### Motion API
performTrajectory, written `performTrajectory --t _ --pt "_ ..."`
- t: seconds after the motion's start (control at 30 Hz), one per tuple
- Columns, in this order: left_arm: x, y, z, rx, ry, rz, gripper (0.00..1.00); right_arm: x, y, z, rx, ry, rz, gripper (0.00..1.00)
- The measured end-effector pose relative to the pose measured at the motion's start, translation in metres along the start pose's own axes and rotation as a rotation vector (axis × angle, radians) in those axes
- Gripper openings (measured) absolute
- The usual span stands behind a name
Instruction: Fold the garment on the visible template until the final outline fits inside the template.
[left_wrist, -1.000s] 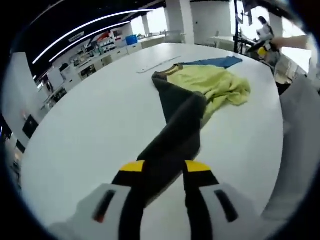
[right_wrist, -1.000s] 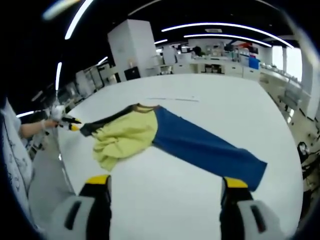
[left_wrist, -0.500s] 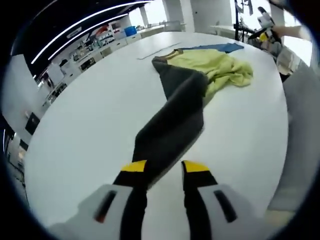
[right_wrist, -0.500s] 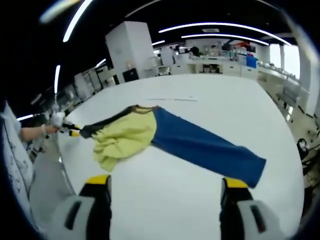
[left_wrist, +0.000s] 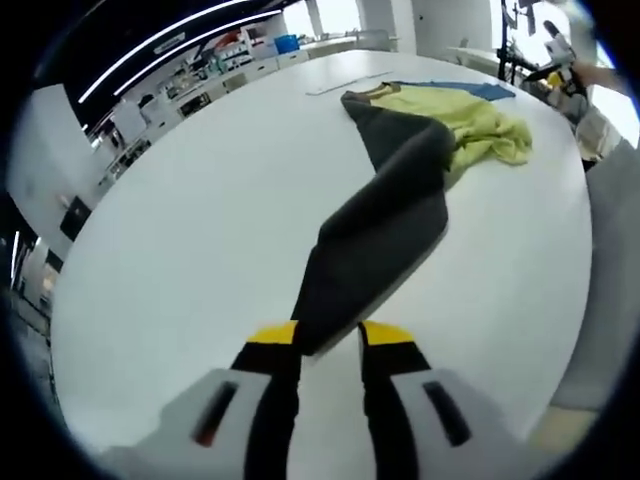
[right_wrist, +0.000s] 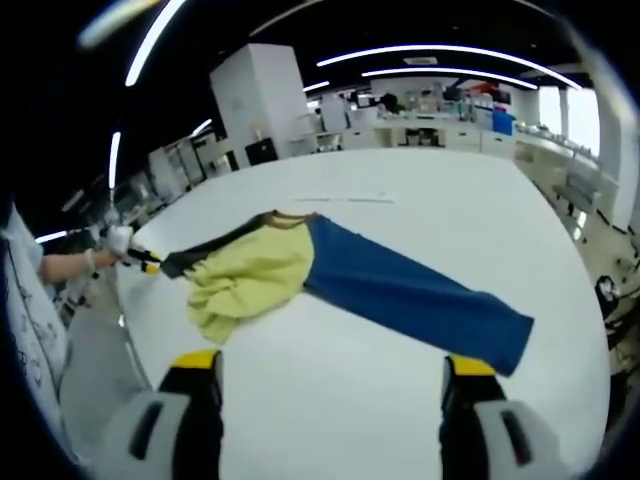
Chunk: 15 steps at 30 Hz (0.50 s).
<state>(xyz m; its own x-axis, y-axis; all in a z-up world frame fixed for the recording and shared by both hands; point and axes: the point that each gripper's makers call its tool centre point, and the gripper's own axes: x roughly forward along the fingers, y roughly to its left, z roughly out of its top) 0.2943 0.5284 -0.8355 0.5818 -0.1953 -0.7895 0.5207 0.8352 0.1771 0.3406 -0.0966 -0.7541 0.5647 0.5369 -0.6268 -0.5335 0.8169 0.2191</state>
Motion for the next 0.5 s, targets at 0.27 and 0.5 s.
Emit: performTrajectory --t 0.27,0.5 --pt "0.000 0.000 -0.004 -0.023 0.016 0.001 0.02 -0.002 -0.002 -0.001 -0.002 0.001 -0.004 0.91" --pt "-0.009 0.000 0.000 -0.093 0.004 0.001 0.00 -0.004 0.001 0.000 0.001 -0.008 0.000 0.91"
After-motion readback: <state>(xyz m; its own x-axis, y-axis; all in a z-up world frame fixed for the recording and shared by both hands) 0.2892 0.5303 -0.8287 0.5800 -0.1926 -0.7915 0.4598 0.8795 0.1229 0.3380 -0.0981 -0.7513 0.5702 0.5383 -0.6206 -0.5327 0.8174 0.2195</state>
